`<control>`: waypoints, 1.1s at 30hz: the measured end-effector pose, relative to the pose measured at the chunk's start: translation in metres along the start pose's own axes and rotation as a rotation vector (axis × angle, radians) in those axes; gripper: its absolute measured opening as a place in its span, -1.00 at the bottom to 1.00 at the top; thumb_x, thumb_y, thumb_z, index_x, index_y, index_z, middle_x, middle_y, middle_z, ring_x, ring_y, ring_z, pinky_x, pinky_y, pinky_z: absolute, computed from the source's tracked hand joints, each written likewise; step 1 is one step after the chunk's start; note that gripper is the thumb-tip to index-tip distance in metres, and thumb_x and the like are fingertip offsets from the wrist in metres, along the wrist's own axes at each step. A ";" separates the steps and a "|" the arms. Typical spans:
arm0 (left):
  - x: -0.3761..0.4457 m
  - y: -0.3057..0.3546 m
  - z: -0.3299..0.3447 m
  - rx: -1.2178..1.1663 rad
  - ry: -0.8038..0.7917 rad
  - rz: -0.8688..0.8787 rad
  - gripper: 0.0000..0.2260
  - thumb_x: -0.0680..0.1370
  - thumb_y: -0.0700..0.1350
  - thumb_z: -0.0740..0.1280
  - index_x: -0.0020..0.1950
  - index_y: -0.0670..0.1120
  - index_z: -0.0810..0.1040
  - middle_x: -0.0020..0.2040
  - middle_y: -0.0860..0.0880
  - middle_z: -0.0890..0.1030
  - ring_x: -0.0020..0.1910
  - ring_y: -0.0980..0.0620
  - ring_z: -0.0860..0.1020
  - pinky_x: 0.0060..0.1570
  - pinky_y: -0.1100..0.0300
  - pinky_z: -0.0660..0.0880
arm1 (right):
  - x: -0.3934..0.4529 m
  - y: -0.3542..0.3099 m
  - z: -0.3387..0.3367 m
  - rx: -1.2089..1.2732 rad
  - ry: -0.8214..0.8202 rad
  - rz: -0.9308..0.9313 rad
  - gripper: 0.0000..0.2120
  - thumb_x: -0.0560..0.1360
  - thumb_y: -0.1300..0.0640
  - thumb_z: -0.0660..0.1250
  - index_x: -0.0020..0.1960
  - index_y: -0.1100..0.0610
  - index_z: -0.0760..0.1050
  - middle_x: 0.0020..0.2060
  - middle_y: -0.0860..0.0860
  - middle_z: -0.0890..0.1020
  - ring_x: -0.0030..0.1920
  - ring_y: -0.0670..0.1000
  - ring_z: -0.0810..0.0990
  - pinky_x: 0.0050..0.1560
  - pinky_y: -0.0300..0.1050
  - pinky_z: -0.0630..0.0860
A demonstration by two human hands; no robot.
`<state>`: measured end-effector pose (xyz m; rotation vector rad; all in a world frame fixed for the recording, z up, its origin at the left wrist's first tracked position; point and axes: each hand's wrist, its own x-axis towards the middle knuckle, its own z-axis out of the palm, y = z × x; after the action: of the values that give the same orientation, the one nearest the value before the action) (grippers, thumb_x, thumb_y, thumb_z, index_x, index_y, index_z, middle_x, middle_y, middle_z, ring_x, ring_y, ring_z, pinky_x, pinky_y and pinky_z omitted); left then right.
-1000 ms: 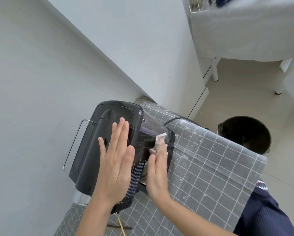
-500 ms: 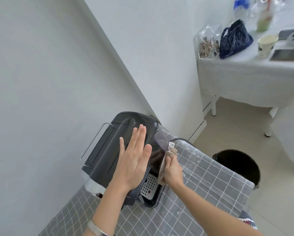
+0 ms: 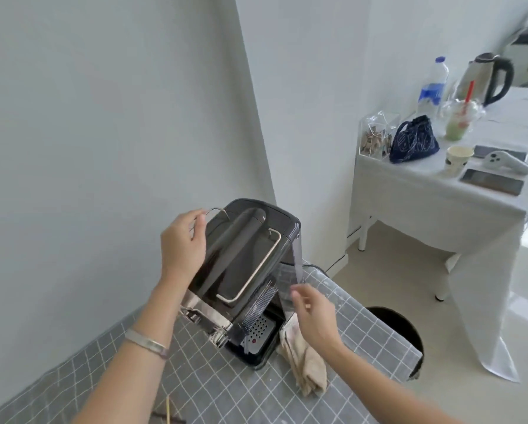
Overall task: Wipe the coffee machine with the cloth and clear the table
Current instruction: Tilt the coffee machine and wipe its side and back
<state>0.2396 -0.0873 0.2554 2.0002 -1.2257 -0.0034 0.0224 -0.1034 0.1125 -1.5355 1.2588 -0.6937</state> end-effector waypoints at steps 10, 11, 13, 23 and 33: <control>0.052 -0.059 0.001 0.106 -0.206 -0.262 -0.83 0.56 -0.21 0.32 0.04 -0.19 0.70 -0.01 -0.18 0.72 0.05 -0.17 0.66 0.24 0.09 0.50 | 0.010 -0.111 -0.013 0.318 -0.112 0.118 -0.69 0.59 0.04 0.27 -0.12 0.28 0.57 -0.44 0.01 0.55 -0.56 -0.08 0.41 -0.54 -0.27 0.36; 0.054 -0.058 0.001 0.113 -0.223 -0.280 -0.84 0.56 -0.20 0.34 0.03 -0.19 0.70 0.00 -0.18 0.72 0.06 -0.16 0.66 0.22 0.11 0.50 | 0.014 -0.112 -0.011 0.347 -0.136 0.138 -0.71 0.59 0.09 0.28 -0.15 0.31 0.56 -0.43 0.04 0.55 -0.56 -0.08 0.41 -0.55 -0.28 0.34; 0.058 -0.055 0.000 0.118 -0.248 -0.332 -0.85 0.56 -0.17 0.35 -0.01 -0.18 0.71 -0.01 -0.17 0.72 0.05 -0.16 0.64 0.13 0.11 0.50 | 0.019 -0.115 -0.010 0.362 -0.159 0.154 -0.75 0.58 0.19 0.27 -0.23 0.29 0.52 -0.43 0.08 0.55 -0.58 -0.11 0.40 -0.55 -0.29 0.34; 0.053 -0.074 -0.026 -0.149 -0.222 -0.694 -0.83 0.60 -0.37 0.21 0.02 -0.39 0.58 -0.37 -0.11 0.47 -0.48 0.06 0.38 -0.59 0.38 0.34 | 0.095 -0.140 -0.010 0.131 -0.261 0.028 -0.73 0.54 0.23 0.22 -0.34 0.17 0.46 -0.49 0.02 0.42 -0.55 -0.06 0.28 -0.47 -0.18 0.26; 0.001 -0.060 -0.041 -0.508 0.009 -0.914 -0.81 0.61 -0.37 0.21 -0.20 -0.25 0.47 -0.32 -0.18 0.48 -0.66 0.15 0.54 -0.54 0.26 0.58 | 0.188 -0.174 0.028 -0.146 -0.472 -0.110 -0.78 0.44 0.24 0.25 -0.37 0.13 0.38 -0.57 -0.03 0.21 -0.52 -0.02 0.13 -0.58 -0.33 0.10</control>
<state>0.3008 -0.0489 0.2480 1.9051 -0.1722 -0.6780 0.1674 -0.2768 0.2358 -1.7700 0.8873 -0.2821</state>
